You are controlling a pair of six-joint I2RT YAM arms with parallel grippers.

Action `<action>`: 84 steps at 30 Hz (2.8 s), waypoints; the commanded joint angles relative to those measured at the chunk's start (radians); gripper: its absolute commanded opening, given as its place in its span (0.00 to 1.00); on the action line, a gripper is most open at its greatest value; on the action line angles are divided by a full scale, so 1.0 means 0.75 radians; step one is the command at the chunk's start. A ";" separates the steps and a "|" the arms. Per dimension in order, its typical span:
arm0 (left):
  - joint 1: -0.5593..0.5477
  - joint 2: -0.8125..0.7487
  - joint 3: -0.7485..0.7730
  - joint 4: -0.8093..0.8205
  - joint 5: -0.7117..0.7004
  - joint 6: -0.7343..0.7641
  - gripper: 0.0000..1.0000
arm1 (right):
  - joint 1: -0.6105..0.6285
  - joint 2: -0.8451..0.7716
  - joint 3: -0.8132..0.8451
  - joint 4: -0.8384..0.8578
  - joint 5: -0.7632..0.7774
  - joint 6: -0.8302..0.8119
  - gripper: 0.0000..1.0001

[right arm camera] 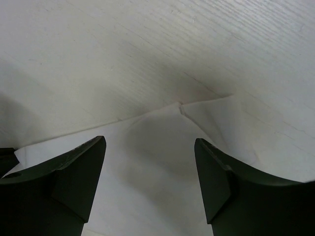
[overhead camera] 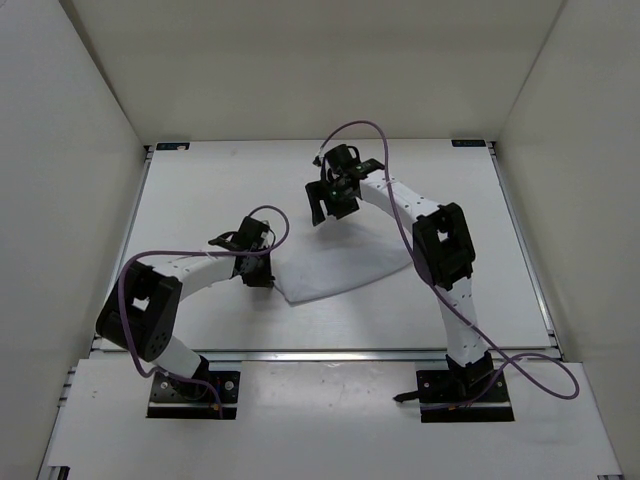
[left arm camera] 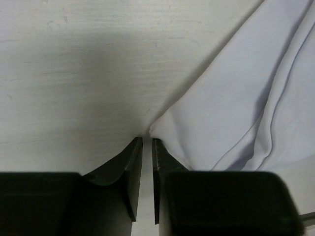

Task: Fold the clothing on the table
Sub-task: Flatten the skirt out

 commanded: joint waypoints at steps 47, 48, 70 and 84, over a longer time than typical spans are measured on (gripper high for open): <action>0.009 0.136 0.165 0.132 0.101 -0.011 0.35 | -0.089 0.077 0.106 0.017 -0.099 -0.006 0.00; -0.001 0.142 0.165 0.149 0.090 -0.015 0.33 | -0.089 0.048 0.100 0.017 -0.107 -0.006 0.00; 0.054 0.404 0.347 0.102 0.035 0.067 0.17 | 0.083 -0.995 -1.004 -0.057 -0.316 0.057 0.00; 0.048 0.549 0.583 0.024 -0.010 0.126 0.21 | -0.164 -1.287 -0.927 -0.250 -0.365 0.055 0.41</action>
